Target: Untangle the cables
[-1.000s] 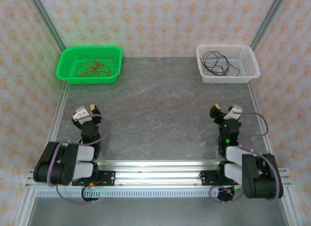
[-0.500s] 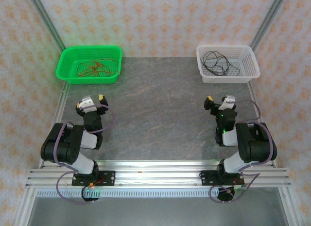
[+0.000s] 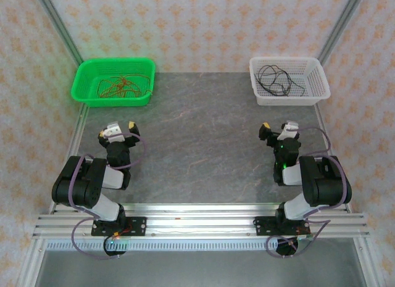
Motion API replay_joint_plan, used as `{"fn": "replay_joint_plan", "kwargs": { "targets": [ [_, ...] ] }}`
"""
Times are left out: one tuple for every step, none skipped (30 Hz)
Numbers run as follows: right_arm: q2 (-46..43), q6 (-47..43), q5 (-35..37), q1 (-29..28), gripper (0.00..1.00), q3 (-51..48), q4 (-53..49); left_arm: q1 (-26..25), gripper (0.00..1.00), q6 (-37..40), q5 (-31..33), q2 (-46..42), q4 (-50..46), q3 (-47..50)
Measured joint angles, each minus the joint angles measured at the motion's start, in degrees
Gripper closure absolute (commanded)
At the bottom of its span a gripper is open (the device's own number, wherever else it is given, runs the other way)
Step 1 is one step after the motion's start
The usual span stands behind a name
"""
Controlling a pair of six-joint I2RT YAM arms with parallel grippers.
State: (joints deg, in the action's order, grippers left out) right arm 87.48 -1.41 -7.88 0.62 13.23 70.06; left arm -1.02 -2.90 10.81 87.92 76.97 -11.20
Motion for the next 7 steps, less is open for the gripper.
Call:
{"fn": "replay_joint_plan", "kwargs": {
  "targets": [
    [0.00,0.00,0.00,0.00,0.00,0.00,0.00,0.00,0.01,0.00,-0.17,0.00,-0.20,0.00],
    [0.00,0.00,0.00,0.00,0.00,0.00,0.00,0.00,0.01,0.00,-0.37,0.00,-0.39,0.00],
    [0.00,0.00,0.00,0.00,0.00,0.00,0.00,0.00,0.01,0.00,-0.46,0.00,-0.50,0.00],
    [0.00,0.00,0.00,0.00,0.00,0.00,0.00,0.00,0.01,0.00,-0.59,0.00,-0.59,0.00],
    [0.00,0.00,0.00,0.00,0.00,0.00,-0.02,0.00,0.01,0.00,-0.74,0.00,-0.59,0.00],
    [0.00,0.00,0.00,0.00,0.00,0.00,-0.04,0.00,0.01,0.00,-0.96,0.00,-0.59,0.00],
    [-0.04,0.00,0.09,-0.02,0.00,0.00,-0.13,0.00,0.01,0.00,-1.03,0.00,-0.59,0.00]
  ]
}}
